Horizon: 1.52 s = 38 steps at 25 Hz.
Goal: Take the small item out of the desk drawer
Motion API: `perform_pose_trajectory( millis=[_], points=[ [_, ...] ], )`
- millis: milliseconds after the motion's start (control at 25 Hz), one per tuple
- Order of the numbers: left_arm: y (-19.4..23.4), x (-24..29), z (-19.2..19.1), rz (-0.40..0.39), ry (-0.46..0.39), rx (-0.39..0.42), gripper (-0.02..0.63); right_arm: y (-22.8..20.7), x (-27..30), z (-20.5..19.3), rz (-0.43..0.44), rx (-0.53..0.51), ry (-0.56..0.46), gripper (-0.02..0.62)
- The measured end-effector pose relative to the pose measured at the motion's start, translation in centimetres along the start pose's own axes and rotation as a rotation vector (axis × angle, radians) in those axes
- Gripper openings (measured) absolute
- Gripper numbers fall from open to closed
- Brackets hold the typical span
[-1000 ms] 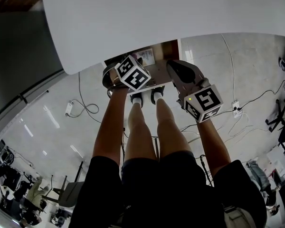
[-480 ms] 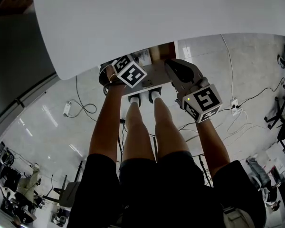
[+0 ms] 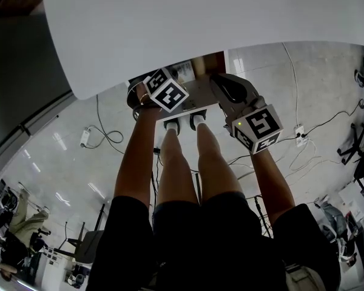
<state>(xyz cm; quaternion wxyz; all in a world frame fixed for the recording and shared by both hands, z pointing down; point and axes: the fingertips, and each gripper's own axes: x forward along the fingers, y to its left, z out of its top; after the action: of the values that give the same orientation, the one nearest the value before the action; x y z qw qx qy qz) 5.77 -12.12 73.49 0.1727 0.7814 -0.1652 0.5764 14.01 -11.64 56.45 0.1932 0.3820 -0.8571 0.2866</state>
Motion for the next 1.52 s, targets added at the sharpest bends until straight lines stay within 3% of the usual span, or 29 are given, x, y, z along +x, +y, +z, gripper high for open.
perform_pose_trajectory(
  millis=[1080, 1520],
  points=[
    [-2.1, -2.3, 0.4, 0.037, -0.093, 0.013, 0.105, 2.2, 2.3, -3.0, 0.077, -0.135, 0.139, 0.052],
    [-2.7, -3.3, 0.4, 0.052, -0.118, 0.013, 0.089, 3.2, 4.0, -5.0, 0.123, -0.266, 0.251, 0.077]
  ],
)
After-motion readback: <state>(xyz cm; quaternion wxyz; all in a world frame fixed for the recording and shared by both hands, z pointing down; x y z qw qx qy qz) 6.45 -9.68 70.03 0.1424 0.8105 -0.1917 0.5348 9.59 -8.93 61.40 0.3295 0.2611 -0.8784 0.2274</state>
